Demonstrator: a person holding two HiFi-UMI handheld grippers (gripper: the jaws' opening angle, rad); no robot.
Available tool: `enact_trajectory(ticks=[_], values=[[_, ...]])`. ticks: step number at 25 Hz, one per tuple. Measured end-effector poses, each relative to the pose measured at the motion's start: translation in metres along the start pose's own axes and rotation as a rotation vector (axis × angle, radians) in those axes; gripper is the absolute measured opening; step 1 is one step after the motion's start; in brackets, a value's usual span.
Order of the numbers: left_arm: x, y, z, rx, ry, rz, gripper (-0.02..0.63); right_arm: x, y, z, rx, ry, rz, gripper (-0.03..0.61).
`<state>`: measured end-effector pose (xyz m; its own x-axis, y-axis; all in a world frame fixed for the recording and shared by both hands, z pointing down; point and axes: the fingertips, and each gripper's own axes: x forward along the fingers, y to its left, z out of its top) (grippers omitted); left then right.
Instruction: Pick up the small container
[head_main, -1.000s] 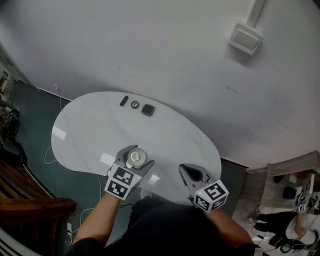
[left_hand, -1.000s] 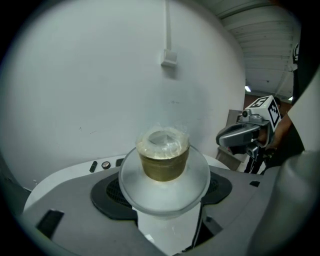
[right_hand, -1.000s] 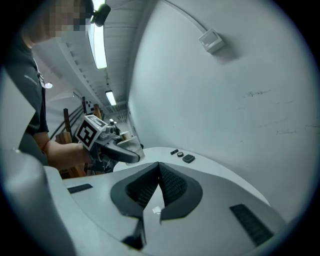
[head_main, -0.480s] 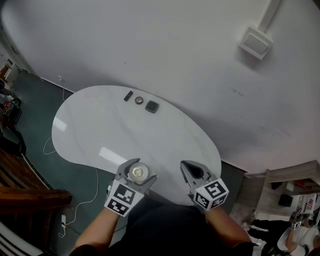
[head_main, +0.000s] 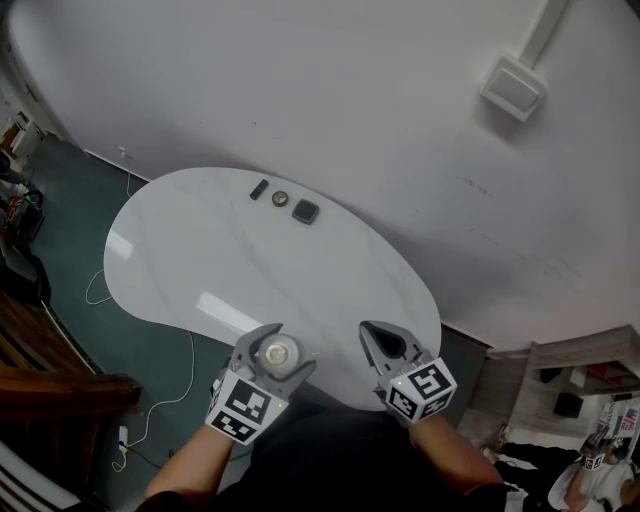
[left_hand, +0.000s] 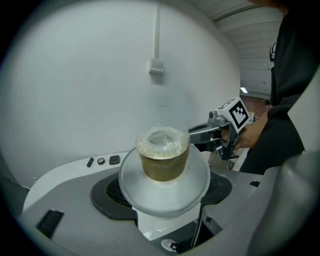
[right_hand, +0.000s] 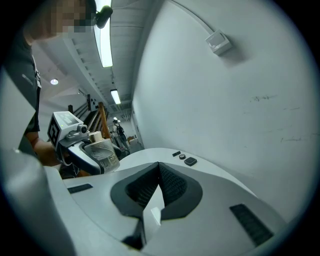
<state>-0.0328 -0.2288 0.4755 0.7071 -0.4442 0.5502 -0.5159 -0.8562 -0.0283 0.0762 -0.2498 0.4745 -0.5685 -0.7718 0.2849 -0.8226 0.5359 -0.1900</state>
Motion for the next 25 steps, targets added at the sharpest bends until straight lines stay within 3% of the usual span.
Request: enact_trajectory(ticks=[25], values=[[0.017,0.007,0.010,0.084,0.029,-0.025,0.350,-0.008,0.001,-0.001,0.000,-0.009,-0.037,-0.003]])
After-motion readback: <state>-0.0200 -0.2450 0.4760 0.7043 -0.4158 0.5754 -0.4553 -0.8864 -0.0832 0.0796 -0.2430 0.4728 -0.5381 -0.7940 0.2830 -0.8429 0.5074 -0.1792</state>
